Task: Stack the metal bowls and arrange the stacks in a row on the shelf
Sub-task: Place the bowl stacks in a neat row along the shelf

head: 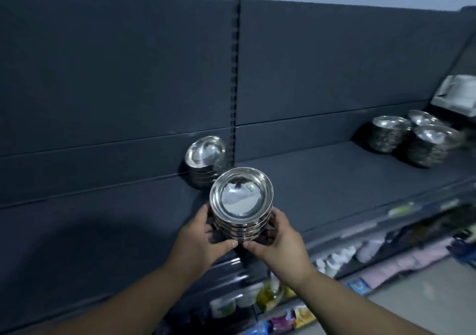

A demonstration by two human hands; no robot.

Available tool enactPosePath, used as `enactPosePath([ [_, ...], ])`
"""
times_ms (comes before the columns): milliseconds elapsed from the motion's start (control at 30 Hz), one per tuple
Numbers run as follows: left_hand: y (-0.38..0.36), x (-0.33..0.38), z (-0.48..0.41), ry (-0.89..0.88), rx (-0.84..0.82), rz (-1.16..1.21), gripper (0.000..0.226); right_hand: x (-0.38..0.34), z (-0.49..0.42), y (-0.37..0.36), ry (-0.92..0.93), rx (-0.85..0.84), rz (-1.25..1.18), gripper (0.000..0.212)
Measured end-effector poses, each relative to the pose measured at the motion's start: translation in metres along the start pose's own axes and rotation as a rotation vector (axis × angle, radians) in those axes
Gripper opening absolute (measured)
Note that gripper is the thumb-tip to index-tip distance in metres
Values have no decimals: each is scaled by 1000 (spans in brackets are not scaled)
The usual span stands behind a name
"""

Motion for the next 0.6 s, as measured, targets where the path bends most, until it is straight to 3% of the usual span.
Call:
enactPosePath([
  [167, -118, 44, 20, 10, -138, 75, 91, 34, 53, 119, -15, 114, 67, 81],
  [467, -290, 124, 22, -49, -417, 145, 79, 89, 107, 292, -141, 331, 92, 65],
  [600, -330, 139, -14, -82, -444, 118, 69, 107, 84, 330, -173, 382, 65, 89],
])
Point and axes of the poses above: each hand's wrist, its own z-axis away from the middle knuckle, its own y-axis out of the back of the hand, x = y × z, the point moved 5 cm from there along -z, towards the middle knuckle, and after that the axes turned 6 degrees about -z, right-handed, at the moved point
